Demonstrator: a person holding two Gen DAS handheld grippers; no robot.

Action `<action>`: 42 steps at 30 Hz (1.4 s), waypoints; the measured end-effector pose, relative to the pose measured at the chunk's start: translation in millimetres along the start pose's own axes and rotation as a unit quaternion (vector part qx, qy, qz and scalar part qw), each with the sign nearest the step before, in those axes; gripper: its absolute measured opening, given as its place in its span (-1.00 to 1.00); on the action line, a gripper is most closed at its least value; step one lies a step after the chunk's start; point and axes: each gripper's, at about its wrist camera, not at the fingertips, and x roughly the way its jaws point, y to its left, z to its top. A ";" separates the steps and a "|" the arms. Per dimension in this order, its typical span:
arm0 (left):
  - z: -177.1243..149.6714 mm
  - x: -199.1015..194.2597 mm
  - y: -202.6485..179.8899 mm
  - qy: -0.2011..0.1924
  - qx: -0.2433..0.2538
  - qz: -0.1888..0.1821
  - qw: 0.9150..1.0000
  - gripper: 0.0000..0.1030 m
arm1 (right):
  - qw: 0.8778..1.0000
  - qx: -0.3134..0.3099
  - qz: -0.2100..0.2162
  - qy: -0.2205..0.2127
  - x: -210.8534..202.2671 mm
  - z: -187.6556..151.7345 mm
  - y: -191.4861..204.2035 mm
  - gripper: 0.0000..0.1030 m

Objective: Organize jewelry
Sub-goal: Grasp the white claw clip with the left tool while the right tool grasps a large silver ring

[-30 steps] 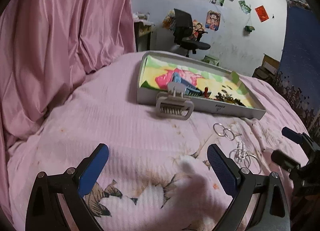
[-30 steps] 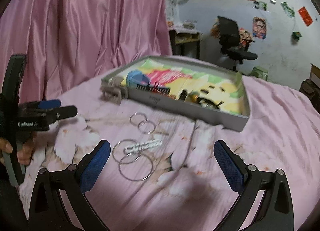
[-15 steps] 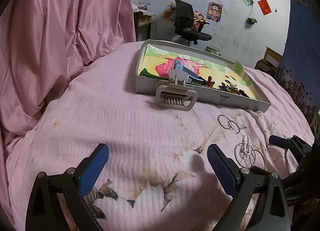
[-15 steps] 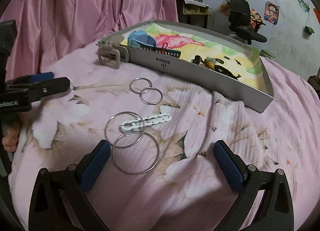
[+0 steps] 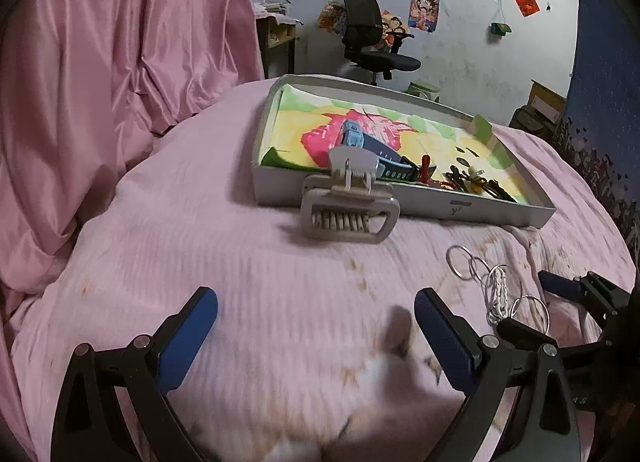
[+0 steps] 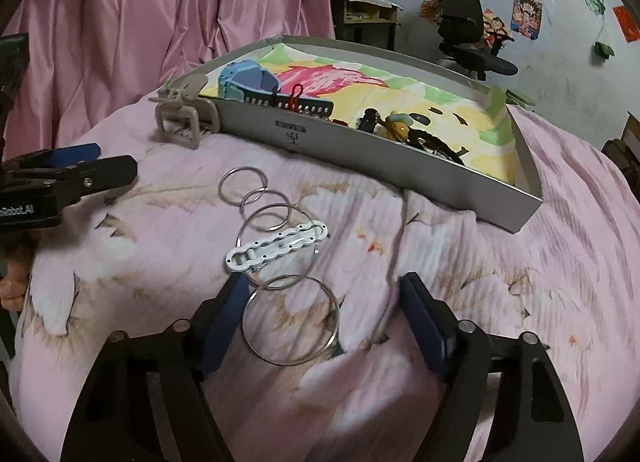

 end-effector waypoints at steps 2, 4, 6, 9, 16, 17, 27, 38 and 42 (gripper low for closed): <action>4.8 7.0 -1.6 0.005 0.002 -0.004 1.000 0.93 | 1.000 0.009 0.005 0.000 1.9 2.9 -3.6 0.31; 8.9 12.2 -3.2 0.009 0.008 -0.006 1.000 0.93 | 1.000 0.015 0.008 -0.001 3.9 4.9 -6.1 0.25; 12.4 15.8 -5.2 0.010 0.013 -0.008 1.000 0.93 | 1.000 0.017 0.010 -0.002 4.8 6.6 -6.7 0.20; 17.8 23.3 -7.6 0.016 0.018 -0.013 1.000 0.93 | 1.000 0.019 0.013 -0.002 6.8 7.4 -6.5 0.16; 30.2 37.4 -8.5 0.023 0.017 -0.013 1.000 0.93 | 0.999 0.028 0.022 -0.004 11.8 11.4 -9.9 0.08; 32.0 39.3 -8.7 0.022 0.016 -0.011 1.000 0.93 | 0.999 0.028 0.023 -0.004 12.0 11.9 -9.7 0.07; 39.0 50.9 -11.1 0.025 0.024 -0.009 0.999 0.51 | 0.999 0.025 0.031 -0.002 14.2 13.1 -7.2 -0.24; 38.5 46.0 -10.5 0.015 0.023 -0.027 0.999 0.19 | 0.998 0.029 0.050 -0.016 6.6 10.8 -9.0 -0.80; 35.2 37.7 -11.3 0.006 0.023 -0.035 0.999 0.18 | 0.997 0.023 0.063 -0.028 -4.1 8.5 -7.2 -0.87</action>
